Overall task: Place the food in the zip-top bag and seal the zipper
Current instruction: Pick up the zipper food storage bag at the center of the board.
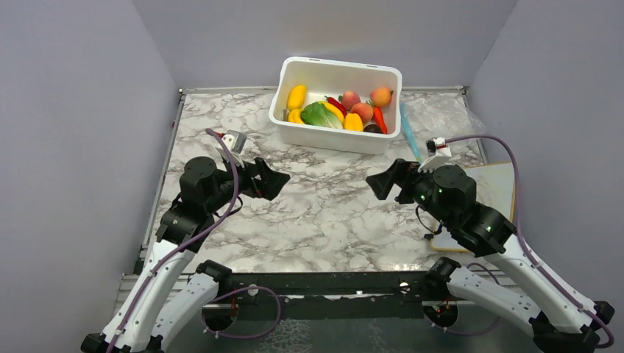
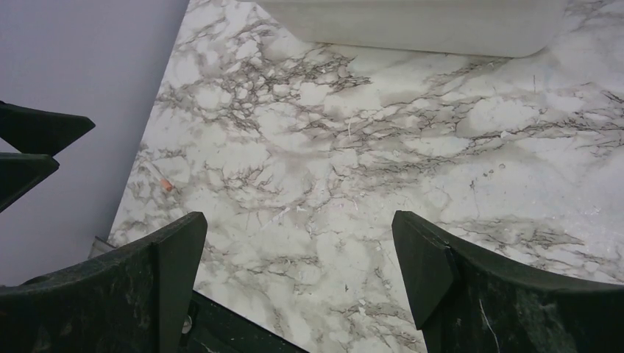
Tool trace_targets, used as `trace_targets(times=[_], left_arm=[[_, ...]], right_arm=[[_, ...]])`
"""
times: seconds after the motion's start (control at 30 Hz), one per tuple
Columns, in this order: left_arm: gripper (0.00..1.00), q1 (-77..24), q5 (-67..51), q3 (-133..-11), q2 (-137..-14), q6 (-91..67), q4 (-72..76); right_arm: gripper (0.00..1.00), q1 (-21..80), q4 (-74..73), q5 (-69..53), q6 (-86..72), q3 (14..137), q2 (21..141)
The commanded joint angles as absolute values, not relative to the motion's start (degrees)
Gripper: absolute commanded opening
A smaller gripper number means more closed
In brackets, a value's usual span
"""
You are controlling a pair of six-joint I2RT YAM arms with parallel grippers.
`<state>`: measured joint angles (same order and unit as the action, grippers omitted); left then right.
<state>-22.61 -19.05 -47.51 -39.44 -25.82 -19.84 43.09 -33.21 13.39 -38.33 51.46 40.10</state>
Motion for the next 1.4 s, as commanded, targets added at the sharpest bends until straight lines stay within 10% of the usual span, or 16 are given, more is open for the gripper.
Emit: trace_targets(times=[0.0,0.77,1.37], left_arm=[[0.99,-22.3,-18.3,-47.8,-38.8,-25.6,-17.5],[0.96,-22.3,-16.1,-46.9,-43.5,-22.6,-20.3],[0.99,-22.3,-16.9,-39.2,-42.0,-21.1,-15.7]], right_arm=[[0.99,43.4,-32.5,13.4,-38.5,51.4,40.0],[0.99,41.0,-28.7,45.1,-22.6,62.3,63.0],[0.47,10.5,-21.1,29.1,-11.9,66.7,78.8]])
